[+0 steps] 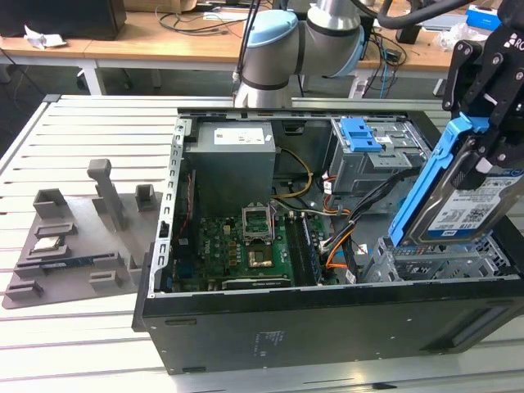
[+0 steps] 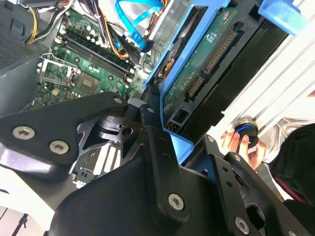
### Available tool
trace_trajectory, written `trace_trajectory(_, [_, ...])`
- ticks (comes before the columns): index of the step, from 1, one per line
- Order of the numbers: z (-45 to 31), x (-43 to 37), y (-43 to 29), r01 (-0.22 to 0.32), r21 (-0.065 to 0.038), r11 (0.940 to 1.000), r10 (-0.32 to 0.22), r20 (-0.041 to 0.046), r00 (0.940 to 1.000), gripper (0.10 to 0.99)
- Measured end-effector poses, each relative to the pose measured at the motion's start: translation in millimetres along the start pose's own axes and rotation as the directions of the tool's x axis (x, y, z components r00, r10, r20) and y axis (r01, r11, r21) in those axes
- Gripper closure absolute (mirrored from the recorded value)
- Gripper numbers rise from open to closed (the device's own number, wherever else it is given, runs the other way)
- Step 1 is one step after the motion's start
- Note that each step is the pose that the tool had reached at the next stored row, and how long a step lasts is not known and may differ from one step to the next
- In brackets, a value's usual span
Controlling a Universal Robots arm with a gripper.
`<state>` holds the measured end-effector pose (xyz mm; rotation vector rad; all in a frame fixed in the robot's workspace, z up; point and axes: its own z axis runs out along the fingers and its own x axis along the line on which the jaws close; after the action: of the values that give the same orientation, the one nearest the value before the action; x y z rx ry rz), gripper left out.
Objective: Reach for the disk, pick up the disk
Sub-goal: 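Pick up the disk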
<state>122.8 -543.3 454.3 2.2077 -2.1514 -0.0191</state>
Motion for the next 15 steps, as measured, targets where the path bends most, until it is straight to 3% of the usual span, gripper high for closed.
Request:
trace_trajectory(9, [0.0,-1.8,-12.7,0.000,-0.001,1.0000,0.000,-0.0001,1.0000,0.714])
trace_trajectory(15, [2.7,-2.4,-14.7,0.000,-0.002,1.0000,0.000,-0.0002,1.0000,0.714])
